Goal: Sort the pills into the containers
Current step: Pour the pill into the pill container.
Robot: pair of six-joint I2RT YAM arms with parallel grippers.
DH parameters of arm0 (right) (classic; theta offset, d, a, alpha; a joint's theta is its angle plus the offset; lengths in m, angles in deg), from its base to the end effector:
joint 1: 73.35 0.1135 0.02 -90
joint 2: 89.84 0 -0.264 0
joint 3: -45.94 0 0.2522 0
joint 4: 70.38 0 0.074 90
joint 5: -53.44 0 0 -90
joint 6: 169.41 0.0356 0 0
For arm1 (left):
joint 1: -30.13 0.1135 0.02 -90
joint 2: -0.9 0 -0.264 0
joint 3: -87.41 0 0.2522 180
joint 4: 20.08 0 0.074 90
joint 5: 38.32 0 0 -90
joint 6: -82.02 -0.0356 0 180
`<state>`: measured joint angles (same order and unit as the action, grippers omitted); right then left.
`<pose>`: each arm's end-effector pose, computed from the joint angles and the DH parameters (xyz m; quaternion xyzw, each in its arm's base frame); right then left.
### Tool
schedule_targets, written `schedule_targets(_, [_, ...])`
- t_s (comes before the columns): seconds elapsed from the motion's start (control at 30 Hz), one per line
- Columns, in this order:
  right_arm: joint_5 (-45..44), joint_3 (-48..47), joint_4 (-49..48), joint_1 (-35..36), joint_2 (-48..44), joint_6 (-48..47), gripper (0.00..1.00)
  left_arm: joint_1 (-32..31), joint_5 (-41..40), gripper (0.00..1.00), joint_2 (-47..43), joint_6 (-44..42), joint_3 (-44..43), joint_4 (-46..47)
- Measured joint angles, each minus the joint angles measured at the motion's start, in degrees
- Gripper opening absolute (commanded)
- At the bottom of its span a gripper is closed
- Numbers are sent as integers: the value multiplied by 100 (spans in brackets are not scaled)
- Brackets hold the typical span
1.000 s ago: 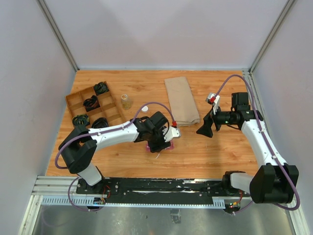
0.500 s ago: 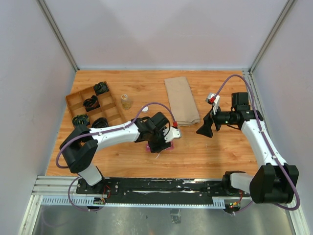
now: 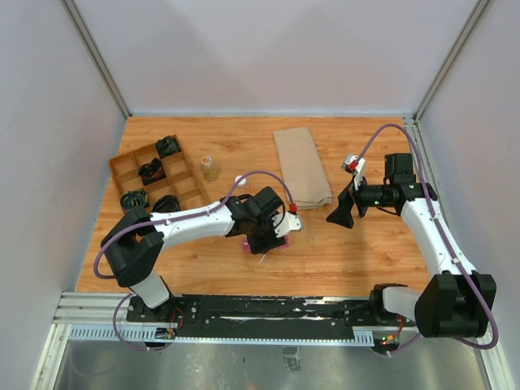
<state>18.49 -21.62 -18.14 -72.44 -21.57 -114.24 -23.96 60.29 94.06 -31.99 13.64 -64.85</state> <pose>0.2308 0.0328 0.2803 -0.3978 0.7552 0.3369 0.3973 0.1834 -0.2623 0.1951 0.6254 0.7442 -0.1285 0.1963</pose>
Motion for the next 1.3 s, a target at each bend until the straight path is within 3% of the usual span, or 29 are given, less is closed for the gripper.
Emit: schedule_targets(1.3, [2,0,4,0,33,0,99,-142,-293,0,195,-35,-494,-518])
